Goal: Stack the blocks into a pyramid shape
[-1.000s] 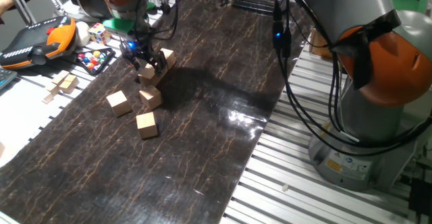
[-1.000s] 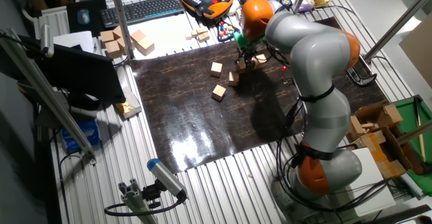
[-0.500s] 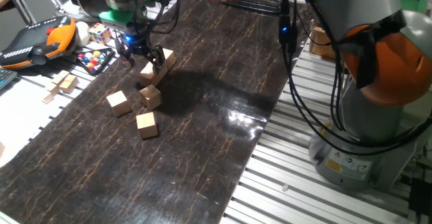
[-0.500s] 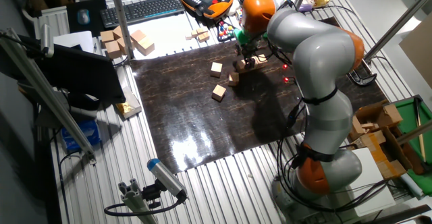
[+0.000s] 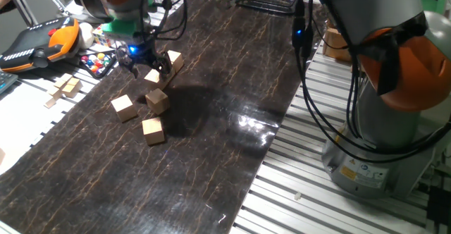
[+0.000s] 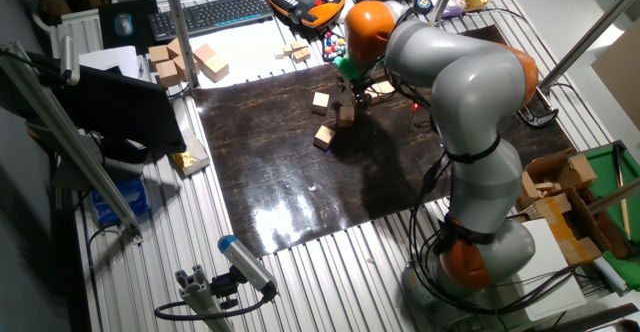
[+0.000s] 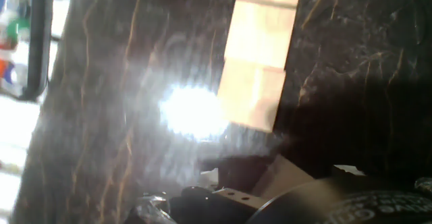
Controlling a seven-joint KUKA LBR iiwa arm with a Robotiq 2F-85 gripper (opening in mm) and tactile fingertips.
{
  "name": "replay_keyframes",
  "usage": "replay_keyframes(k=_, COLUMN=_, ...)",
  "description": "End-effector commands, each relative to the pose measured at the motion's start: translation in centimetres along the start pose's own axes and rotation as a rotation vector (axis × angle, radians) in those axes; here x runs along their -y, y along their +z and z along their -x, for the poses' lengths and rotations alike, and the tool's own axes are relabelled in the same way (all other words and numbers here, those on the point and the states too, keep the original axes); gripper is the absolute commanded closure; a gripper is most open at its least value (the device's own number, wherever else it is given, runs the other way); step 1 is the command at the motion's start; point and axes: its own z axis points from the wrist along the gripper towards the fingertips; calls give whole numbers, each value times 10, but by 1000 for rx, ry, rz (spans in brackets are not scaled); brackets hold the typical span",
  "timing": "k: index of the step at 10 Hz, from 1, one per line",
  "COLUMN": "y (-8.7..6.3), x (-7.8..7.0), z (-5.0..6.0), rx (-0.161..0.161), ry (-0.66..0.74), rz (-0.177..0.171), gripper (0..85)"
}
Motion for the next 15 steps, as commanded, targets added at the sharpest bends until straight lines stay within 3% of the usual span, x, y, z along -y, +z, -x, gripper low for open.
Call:
replay_keyframes(k=1, y=1, x=2, z=-3, rx=-5, ry=-186, rz=9, gripper=33)
replay_keyframes(k=3, y=2, x=4, z=-6, rx=-14, ry=-200, rz=15, gripper=33)
replay_keyframes(k=9, y=3, x=9, z=-9, rx=-17, ry=-542, rz=-11, gripper=27)
replay_keyframes(k=15, y=15, x=17, z=-16, rx=1, ry=-826, rz=-17, gripper=27)
